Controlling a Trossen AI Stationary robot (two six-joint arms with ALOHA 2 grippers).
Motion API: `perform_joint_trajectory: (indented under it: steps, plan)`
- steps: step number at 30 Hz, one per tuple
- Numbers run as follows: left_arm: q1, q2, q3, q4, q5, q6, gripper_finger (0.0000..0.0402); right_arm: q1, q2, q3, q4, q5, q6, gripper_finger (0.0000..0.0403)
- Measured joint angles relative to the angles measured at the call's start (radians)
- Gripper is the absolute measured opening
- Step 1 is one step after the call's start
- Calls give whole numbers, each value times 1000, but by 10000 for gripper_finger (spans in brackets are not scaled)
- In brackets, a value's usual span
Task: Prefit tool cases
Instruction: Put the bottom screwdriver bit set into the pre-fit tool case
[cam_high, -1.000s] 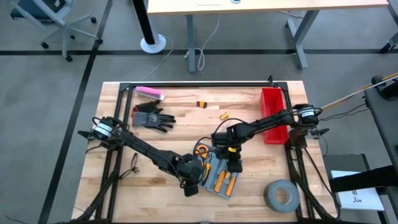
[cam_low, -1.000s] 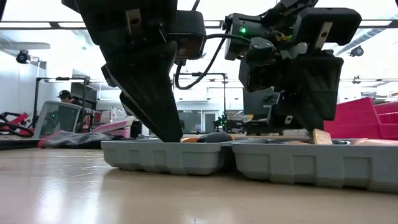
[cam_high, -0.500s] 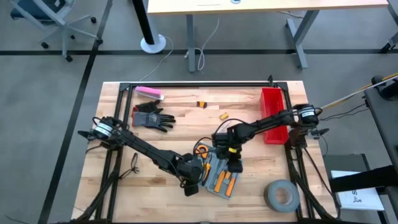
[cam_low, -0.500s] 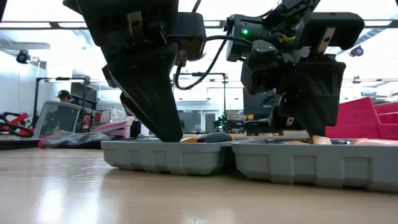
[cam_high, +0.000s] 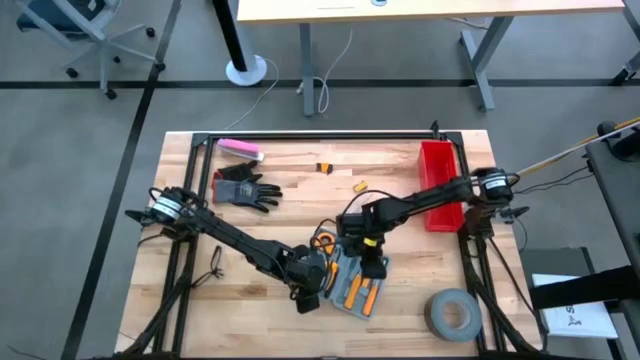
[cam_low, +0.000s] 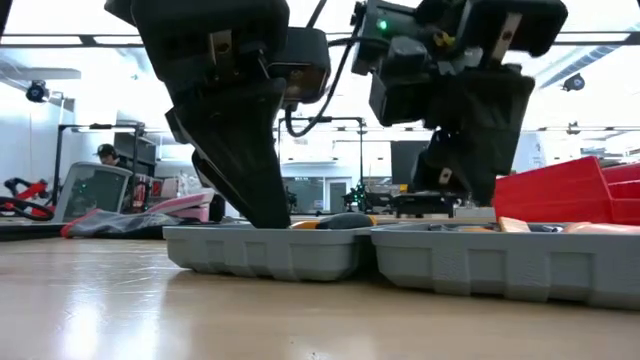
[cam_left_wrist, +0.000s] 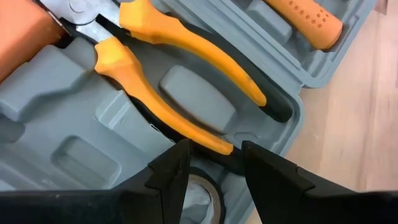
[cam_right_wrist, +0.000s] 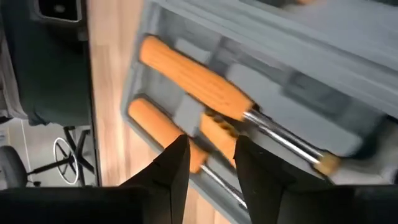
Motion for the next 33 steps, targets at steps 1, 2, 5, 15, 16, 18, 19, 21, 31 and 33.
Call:
perform_joint_trajectory:
  steps: [1,2,5,15,16,18,19,21,31,33]
  plan:
    - [0,0,0,-2,0,-3,153,6,0,5,0,-1,-2,105]
    - [0,0,0,-5,0,-8,153,12,0,9,2,-1,-4,103]
    - [0,0,0,-11,0,-11,153,27,0,8,5,4,-13,98]
    - [1,0,0,-12,0,-18,153,21,30,-52,10,53,-33,84]
    - [1,0,0,-12,0,-18,153,19,32,-53,5,33,-30,83]
    - [1,-1,0,-12,-1,-17,153,19,33,-49,-7,4,-29,79]
    - [2,-1,0,-14,-1,-17,153,19,33,-45,-16,-1,-28,78]
    - [2,-3,0,-16,-2,-17,153,19,29,-32,-19,-1,-30,74]
    - [2,-10,0,-37,-2,-17,153,27,2,2,-96,33,-31,64]
    - [2,-11,0,-39,-2,-17,153,36,2,2,-117,32,-30,66]
